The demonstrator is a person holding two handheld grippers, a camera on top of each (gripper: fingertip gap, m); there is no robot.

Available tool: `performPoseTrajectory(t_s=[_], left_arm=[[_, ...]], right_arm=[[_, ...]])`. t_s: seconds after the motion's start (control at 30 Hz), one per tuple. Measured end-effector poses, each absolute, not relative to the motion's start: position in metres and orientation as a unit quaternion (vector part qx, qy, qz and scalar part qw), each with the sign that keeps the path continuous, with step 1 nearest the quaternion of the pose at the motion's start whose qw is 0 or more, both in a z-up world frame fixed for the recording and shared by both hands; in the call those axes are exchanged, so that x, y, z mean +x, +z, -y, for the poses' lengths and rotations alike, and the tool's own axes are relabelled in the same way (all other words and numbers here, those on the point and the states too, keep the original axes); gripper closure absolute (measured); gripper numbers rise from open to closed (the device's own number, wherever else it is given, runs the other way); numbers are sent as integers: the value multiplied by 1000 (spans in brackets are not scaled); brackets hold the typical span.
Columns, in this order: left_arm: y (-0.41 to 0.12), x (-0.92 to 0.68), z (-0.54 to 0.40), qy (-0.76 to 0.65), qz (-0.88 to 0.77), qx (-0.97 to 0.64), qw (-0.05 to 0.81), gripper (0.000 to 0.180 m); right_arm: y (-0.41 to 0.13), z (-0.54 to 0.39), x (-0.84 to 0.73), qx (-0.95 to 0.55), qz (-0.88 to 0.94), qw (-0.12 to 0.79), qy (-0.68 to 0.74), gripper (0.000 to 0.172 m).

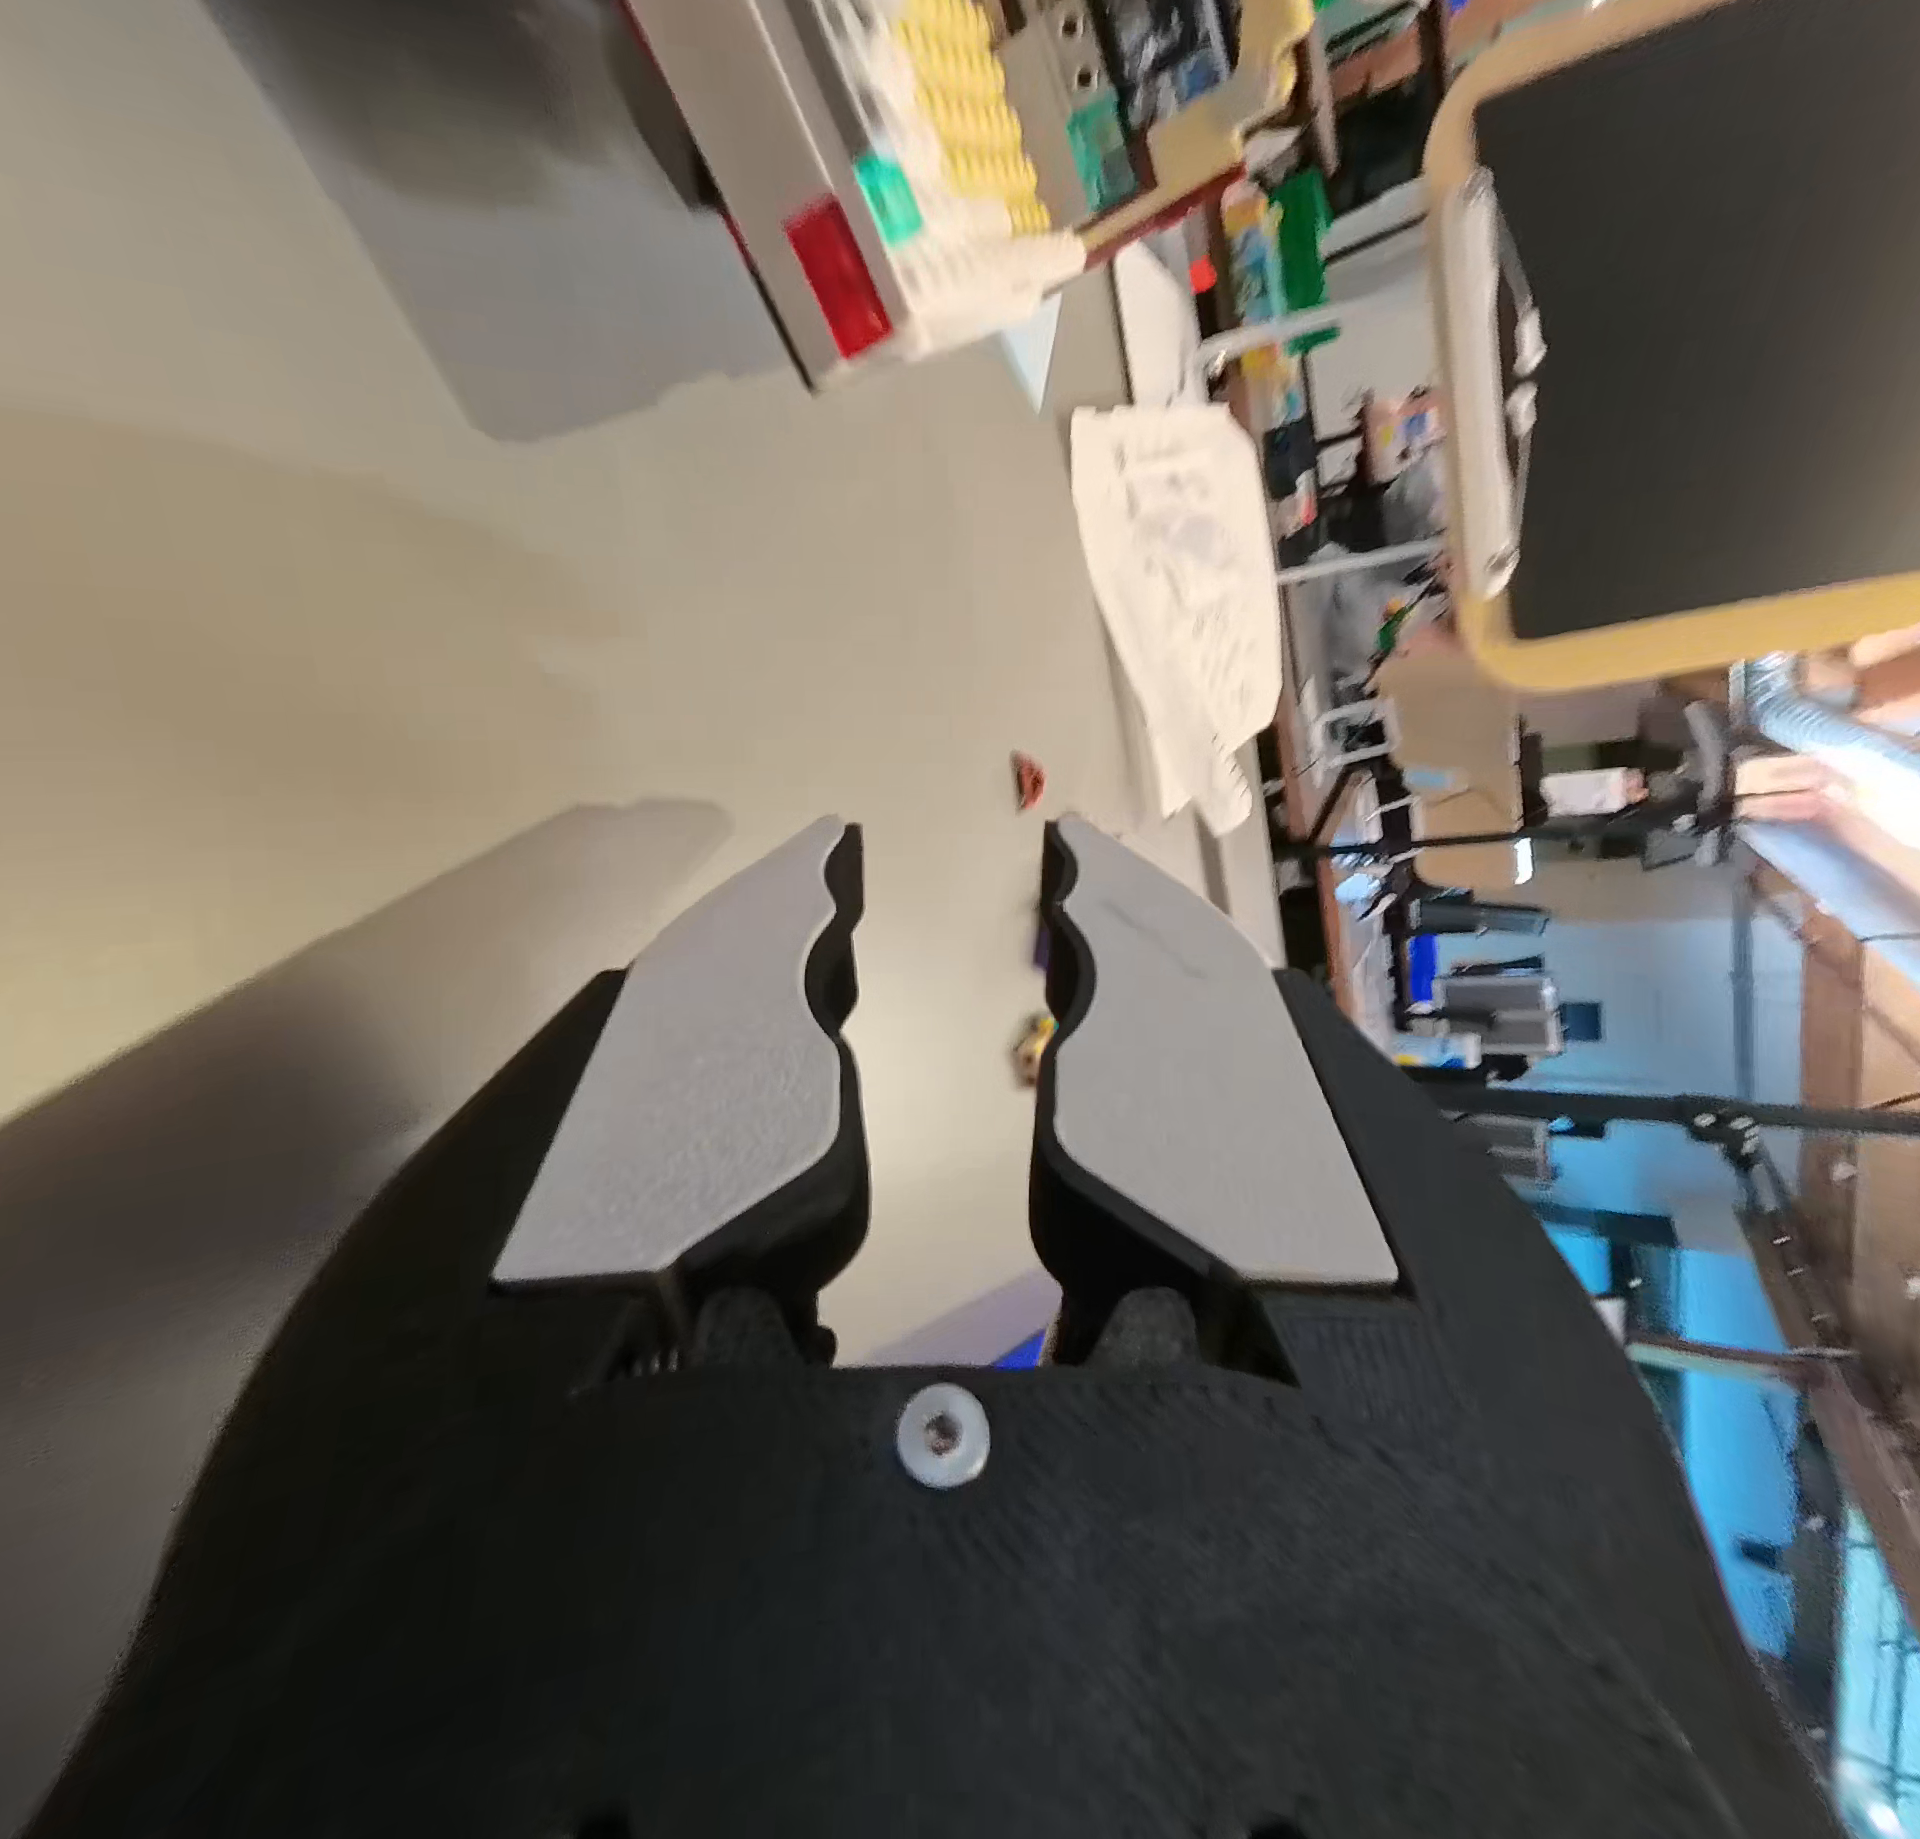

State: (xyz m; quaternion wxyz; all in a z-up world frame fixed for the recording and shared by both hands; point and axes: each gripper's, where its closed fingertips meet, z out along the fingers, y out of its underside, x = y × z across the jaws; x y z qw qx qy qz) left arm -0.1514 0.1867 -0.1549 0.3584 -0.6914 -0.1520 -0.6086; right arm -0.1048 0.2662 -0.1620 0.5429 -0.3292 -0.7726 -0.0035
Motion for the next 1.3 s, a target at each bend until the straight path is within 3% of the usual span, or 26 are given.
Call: performPoseTrajectory(t_s=[0.7,1.3], left_arm=[[-157,-135,-182,-623,135,-695,333,145],[-158,-135,-182,-621,132,-698,331,145]], right_arm=[[-190,-285,-80,-382,786,486,-7,140],[-168,-312,-7,-458,781,423,33,140]])
